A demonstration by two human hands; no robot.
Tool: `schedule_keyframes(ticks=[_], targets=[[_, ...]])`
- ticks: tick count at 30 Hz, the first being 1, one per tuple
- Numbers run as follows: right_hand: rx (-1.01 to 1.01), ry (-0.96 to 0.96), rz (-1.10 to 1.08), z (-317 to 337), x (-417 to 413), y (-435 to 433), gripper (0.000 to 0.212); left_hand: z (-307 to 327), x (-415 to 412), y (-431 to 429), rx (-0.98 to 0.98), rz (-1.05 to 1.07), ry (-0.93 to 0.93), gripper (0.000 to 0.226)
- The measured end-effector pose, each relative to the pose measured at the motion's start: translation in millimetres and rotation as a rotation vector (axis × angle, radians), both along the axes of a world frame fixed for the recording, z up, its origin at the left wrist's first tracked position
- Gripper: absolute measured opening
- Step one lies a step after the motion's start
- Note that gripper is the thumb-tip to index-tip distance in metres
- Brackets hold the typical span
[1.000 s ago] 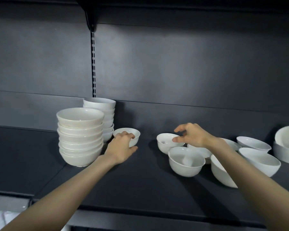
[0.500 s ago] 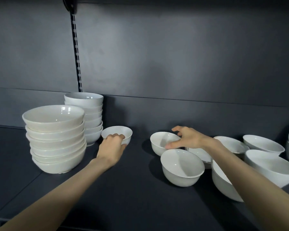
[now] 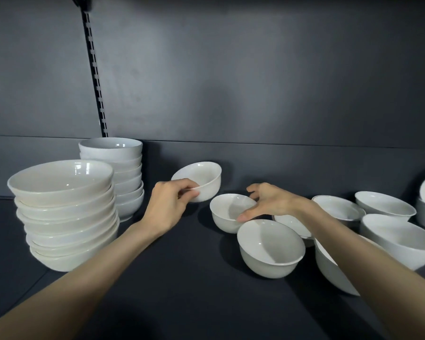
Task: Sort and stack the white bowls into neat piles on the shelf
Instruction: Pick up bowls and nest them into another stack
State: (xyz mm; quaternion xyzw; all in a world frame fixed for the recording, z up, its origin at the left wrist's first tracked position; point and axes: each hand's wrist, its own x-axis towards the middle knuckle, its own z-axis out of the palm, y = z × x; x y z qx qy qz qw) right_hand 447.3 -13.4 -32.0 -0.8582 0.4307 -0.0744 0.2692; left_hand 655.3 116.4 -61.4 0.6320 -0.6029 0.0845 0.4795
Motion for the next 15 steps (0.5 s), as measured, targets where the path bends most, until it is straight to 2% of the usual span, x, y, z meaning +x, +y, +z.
schedule_keyframes(ticks=[4, 9, 13, 15], targets=[[0.012, -0.012, 0.006, -1, 8, 8, 0.110, 1, -4, -2, 0.079, -0.191, 0.063, 0.008], [-0.010, -0.008, 0.007, 0, 16, 20, 0.118, 2, 0, 5, 0.089, -0.245, 0.079, 0.007], [-0.003, -0.040, 0.062, -4, 26, 27, 0.086, 3, -3, 12, 0.121, -0.251, 0.051, 0.007], [0.003, -0.054, 0.077, -6, 29, 30, 0.089, 1, -1, 19, 0.128, -0.237, 0.048, 0.007]])
